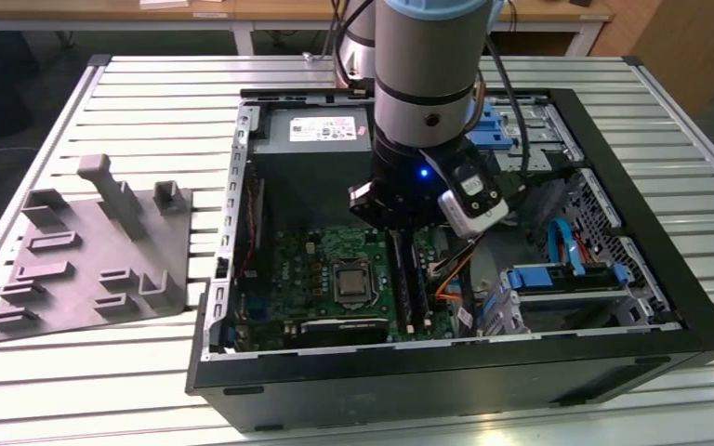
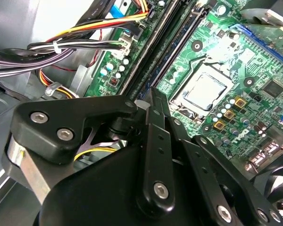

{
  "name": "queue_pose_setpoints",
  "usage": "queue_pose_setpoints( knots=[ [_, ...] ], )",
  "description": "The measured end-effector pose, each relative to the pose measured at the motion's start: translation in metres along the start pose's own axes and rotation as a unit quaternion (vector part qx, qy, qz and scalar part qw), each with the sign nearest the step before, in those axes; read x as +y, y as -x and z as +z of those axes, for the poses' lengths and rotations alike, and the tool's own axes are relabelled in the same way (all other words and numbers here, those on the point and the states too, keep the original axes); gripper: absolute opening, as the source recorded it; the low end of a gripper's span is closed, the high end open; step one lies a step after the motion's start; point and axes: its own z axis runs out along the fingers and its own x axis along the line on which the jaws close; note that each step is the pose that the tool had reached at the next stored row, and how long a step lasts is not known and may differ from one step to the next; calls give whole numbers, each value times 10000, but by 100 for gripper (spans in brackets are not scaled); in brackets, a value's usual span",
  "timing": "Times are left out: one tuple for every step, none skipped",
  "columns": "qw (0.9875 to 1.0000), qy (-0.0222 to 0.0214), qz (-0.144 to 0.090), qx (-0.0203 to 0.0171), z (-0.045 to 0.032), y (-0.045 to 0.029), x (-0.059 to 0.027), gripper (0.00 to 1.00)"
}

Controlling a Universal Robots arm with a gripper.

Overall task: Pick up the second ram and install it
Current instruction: 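Press down the second ram until it locks into place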

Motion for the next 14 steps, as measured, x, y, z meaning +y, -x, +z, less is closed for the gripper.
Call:
queue_pose_setpoints(
  knots=[
    [10000,0,0,0,3,0,2,10],
    [10000,-1,0,0,7,-1,5,10],
    [10000,-1,0,0,16,-1,8,10],
    [10000,0,0,0,28,-2,13,10],
    [10000,0,0,0,41,-3,20,10],
    [10000,0,0,0,53,-3,26,10],
    [10000,-1,0,0,63,-4,33,10],
    [10000,0,0,0,73,-4,37,10],
    [10000,0,0,0,82,-5,41,10],
    [10000,0,0,0,90,-6,44,10],
    [10000,-1,0,0,95,-6,50,10],
    [10000,-2,0,1,101,-7,57,10],
    [10000,-1,0,0,108,-8,69,10],
    [10000,0,0,0,116,-8,83,10]
  ],
)
